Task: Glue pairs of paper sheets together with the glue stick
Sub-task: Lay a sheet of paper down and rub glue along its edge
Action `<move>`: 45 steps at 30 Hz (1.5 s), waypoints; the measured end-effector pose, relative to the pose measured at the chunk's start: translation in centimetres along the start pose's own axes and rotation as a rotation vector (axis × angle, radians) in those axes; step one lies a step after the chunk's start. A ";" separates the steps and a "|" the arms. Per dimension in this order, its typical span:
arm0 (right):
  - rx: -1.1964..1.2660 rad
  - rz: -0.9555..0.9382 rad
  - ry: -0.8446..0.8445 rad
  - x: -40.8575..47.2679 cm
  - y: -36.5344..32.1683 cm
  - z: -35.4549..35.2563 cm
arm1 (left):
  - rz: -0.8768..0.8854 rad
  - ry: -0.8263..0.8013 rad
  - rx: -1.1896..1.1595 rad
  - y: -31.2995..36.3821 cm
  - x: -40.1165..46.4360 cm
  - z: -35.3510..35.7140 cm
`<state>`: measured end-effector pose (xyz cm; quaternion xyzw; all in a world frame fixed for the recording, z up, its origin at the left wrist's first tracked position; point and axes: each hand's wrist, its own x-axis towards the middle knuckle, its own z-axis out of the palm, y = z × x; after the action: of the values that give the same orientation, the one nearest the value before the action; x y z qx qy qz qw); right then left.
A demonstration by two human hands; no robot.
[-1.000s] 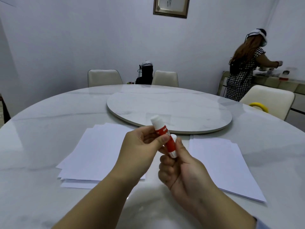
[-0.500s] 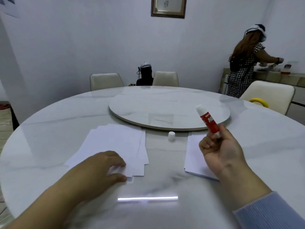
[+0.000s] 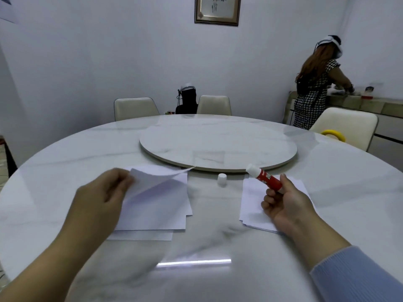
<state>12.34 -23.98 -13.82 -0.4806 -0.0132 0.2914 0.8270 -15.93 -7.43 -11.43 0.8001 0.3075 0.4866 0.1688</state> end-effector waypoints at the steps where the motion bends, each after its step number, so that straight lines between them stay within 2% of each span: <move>1: 0.003 0.014 -0.013 0.3 -0.4 -0.5 | 0.039 0.021 -0.065 0.9 -0.3 -0.7; 3: 0.003 0.043 -0.045 1.1 -1.3 -1.6 | 0.141 -0.029 -0.155 2.8 -1.1 -2.0; 4: 0.006 0.051 -0.053 1.5 -1.8 -2.1 | 0.180 -0.120 -0.186 3.3 -1.0 -1.8; 7: 0.034 0.083 -0.078 2.6 -2.9 -3.4 | 0.244 -0.639 0.004 3.5 -1.9 0.6; 8: 0.042 0.096 -0.087 3.0 -3.1 -3.6 | 0.184 -0.698 -0.067 2.5 -2.3 1.4; 9: 0.047 0.104 -0.093 3.3 -3.2 -3.7 | 0.299 -0.772 -0.122 2.0 -2.9 1.7; 10: 0.048 0.104 -0.097 3.5 -3.3 -3.8 | 0.490 -0.845 -0.059 2.8 -3.4 1.9; 11: 0.048 0.101 -0.103 3.7 -3.3 -3.8 | 0.608 -0.792 -0.030 2.4 -3.6 2.2; 12: 0.046 0.097 -0.112 3.9 -3.2 -3.8 | 0.576 -0.726 -0.124 1.6 -4.5 2.3; 14: 0.038 0.092 -0.133 4.2 -3.1 -3.8 | 0.652 -0.744 -0.203 0.8 -5.6 2.1; 16: 0.036 0.091 -0.145 4.3 -3.1 -3.8 | 0.632 -0.784 -0.248 0.4 -5.0 2.8; 22: 0.053 0.069 -0.162 4.1 -3.0 -4.0 | 0.537 -0.934 -0.088 -2.3 -3.2 2.5; 28: 0.057 0.038 -0.173 3.6 -2.8 -4.0 | 0.438 -0.875 -0.007 -4.2 -1.7 1.1; 31: 0.076 -0.006 -0.164 3.2 -2.7 -3.7 | 0.447 -0.883 -0.027 -3.8 -2.2 1.0; 34: 0.125 -0.093 -0.171 2.4 -3.0 -3.3 | 0.564 -0.892 0.011 -4.2 -2.8 0.7; 36: 0.153 -0.137 -0.206 1.6 -3.2 -2.9 | 0.574 -0.991 0.075 -4.1 -2.2 -0.1; 38: 0.161 -0.151 -0.241 0.7 -3.1 -2.5 | 0.461 -1.199 0.142 -3.2 -0.6 -1.5; 39: 0.156 -0.153 -0.249 0.3 -3.0 -2.2 | 0.420 -1.231 0.127 -2.2 0.2 -2.2; 40: 0.145 -0.152 -0.244 -0.1 -2.8 -1.8 | 0.406 -1.173 0.060 -1.2 0.9 -2.7; 41: 0.126 -0.148 -0.225 -0.5 -2.5 -1.4 | 0.408 -1.047 -0.024 0.1 1.2 -2.5; 43: 0.070 -0.138 -0.172 -1.1 -1.9 -0.5 | 0.287 -0.862 -0.109 3.6 0.4 0.0; 45: 0.027 -0.123 -0.143 -1.4 -1.4 0.0 | 0.139 -0.789 -0.007 6.6 -1.3 4.0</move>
<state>11.84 -25.16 -12.35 -0.4458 -0.0977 0.2737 0.8466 -10.65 -13.08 -10.43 0.9439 0.1626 0.1531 0.2434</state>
